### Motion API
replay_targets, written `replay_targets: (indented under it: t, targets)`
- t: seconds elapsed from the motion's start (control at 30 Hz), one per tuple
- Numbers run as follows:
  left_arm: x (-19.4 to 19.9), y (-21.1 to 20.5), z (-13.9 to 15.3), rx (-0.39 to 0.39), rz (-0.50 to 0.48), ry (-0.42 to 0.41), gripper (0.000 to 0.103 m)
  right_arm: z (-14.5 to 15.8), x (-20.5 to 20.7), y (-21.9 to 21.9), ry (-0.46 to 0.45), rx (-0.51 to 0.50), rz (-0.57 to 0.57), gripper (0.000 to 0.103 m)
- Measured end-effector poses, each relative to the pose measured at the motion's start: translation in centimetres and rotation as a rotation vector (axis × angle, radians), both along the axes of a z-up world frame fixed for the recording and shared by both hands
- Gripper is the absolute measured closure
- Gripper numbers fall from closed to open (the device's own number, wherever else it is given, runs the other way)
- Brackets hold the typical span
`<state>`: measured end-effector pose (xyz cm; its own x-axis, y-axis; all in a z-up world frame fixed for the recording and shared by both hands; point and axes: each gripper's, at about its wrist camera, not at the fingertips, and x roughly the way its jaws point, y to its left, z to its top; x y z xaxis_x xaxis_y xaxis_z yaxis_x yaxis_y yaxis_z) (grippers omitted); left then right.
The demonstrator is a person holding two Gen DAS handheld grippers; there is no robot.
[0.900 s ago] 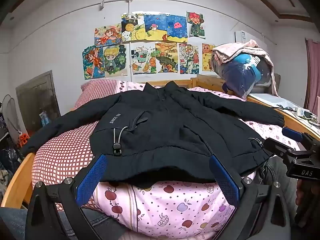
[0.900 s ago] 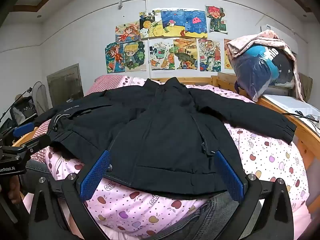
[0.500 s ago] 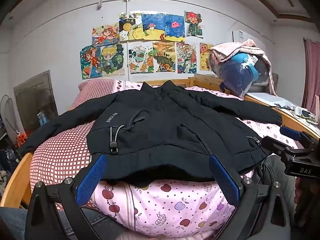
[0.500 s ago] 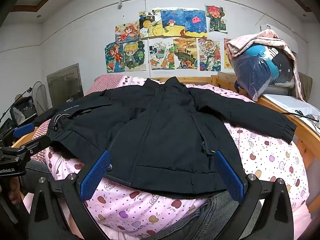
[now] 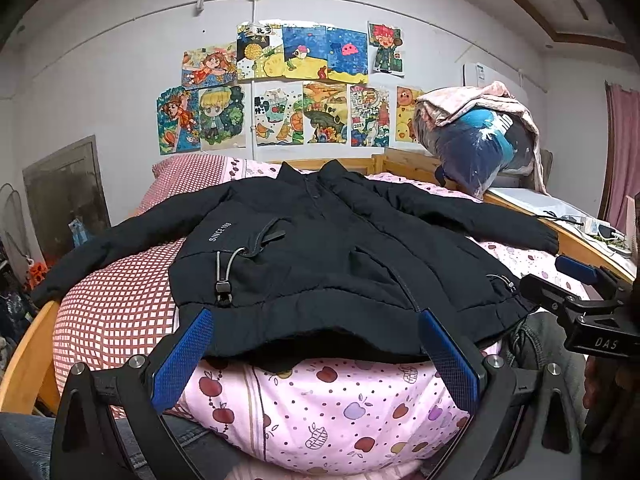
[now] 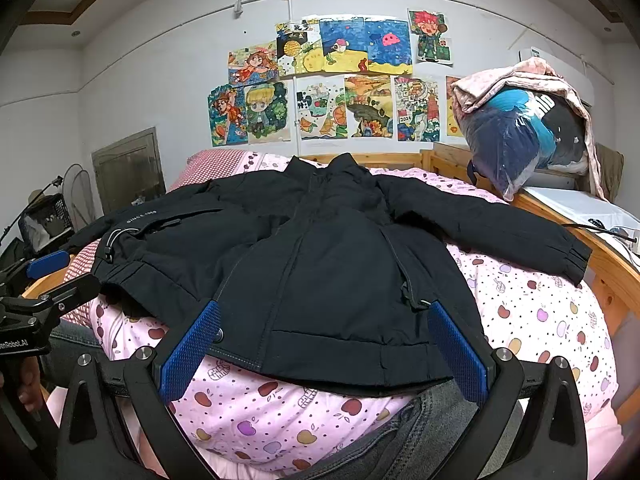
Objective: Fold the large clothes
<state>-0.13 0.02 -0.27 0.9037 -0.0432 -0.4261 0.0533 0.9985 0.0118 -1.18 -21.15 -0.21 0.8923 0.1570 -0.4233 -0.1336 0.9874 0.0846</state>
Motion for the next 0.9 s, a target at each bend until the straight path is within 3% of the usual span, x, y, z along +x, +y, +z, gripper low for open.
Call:
replay_targets:
  t: [0.9]
  targets:
    - [-0.11, -0.19, 0.06, -0.003, -0.009, 0.001, 0.000, 0.37, -0.18, 0.40, 0.003, 0.001, -0.001, 0.001]
